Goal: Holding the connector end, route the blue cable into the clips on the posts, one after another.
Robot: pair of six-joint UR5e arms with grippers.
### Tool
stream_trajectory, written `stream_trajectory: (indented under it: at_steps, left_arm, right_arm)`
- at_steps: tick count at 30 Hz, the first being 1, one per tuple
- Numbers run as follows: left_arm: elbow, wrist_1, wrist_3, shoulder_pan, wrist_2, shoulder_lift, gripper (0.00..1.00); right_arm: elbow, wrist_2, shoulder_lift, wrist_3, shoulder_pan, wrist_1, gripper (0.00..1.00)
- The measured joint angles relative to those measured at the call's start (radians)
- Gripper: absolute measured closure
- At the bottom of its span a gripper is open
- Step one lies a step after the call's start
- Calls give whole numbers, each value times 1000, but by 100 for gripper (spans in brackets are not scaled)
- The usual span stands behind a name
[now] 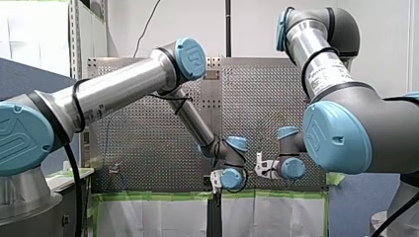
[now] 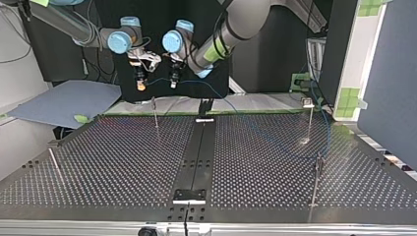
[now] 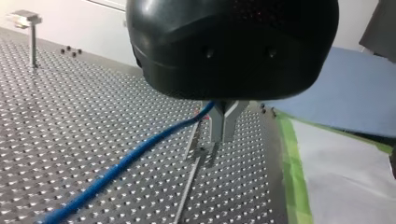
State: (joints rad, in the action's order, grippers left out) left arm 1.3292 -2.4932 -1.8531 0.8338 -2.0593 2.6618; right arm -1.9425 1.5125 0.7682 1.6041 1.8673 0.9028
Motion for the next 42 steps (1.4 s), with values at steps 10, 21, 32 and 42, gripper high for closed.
stream_trajectory:
  at_steps: [10, 21, 32, 42]
  left_arm:
    - [-67, 35, -7, 14, -28, 23, 98]
    - [-131, 54, -13, 13, -43, 71, 95]
    - [-212, 37, -38, 4, -34, 140, 95]
    - [-217, 59, -39, -6, -50, 143, 95]
  right_arm:
    - [10, -61, -1, 2, -26, 12, 100]
    - [39, -90, -6, 30, -57, 17, 100]
    - [76, -112, -54, 40, -97, 3, 100]
    - [140, -145, -109, 29, -124, -42, 100]
